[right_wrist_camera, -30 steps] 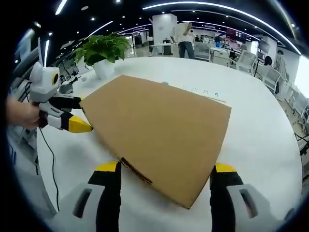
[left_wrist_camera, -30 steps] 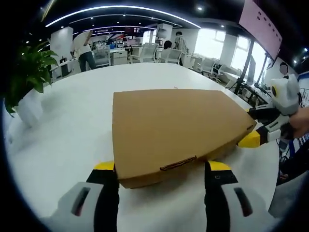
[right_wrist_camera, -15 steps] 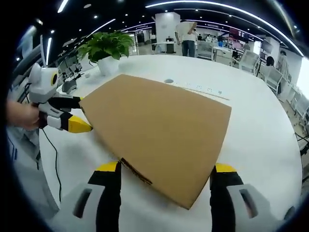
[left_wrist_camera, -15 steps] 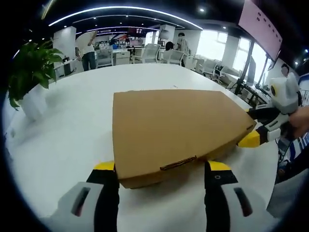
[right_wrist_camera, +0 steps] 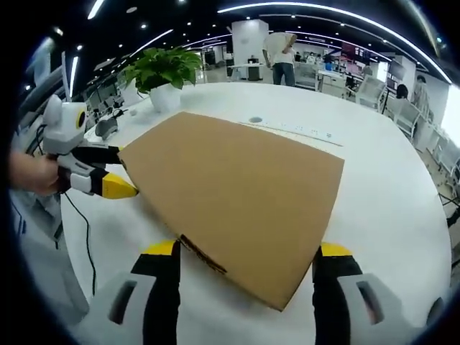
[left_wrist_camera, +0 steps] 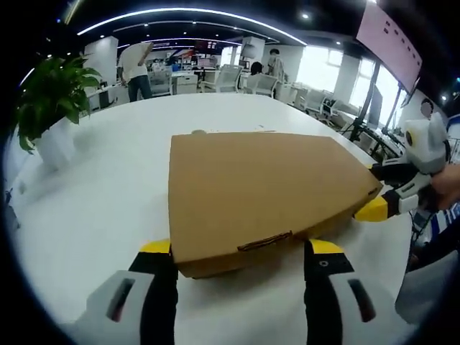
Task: Operate the shoe box by opening the lid, removing the specified soft item, and placing it in the target area until the item is outside and the box remains undamaged.
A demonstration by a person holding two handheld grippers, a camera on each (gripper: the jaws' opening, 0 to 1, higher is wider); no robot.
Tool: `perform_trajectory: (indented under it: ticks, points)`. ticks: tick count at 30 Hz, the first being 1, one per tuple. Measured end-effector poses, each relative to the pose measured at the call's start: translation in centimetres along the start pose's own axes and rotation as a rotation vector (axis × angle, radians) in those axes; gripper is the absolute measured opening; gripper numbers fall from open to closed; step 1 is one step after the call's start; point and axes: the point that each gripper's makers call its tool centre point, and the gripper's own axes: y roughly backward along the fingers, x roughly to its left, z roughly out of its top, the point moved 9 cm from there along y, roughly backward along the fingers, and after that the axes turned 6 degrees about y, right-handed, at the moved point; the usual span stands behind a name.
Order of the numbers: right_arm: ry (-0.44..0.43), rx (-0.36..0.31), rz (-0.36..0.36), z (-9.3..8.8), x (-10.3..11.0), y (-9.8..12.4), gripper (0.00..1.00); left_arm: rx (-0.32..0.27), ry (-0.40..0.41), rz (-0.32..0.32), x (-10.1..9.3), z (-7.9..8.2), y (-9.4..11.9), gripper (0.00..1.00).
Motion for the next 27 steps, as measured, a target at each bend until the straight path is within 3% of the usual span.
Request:
perform_trajectory:
  ticks: [16, 27]
  points:
    - [0.006, -0.004, -0.019, -0.7, 1.1, 0.7, 0.75, 0.0, 0.022, 0.025, -0.7, -1.2, 1.2, 0.71]
    - [0.041, -0.012, 0.018, -1.3, 1.4, 1.4, 0.75, 0.012, 0.061, 0.061, -1.8, -2.7, 2.7, 0.7]
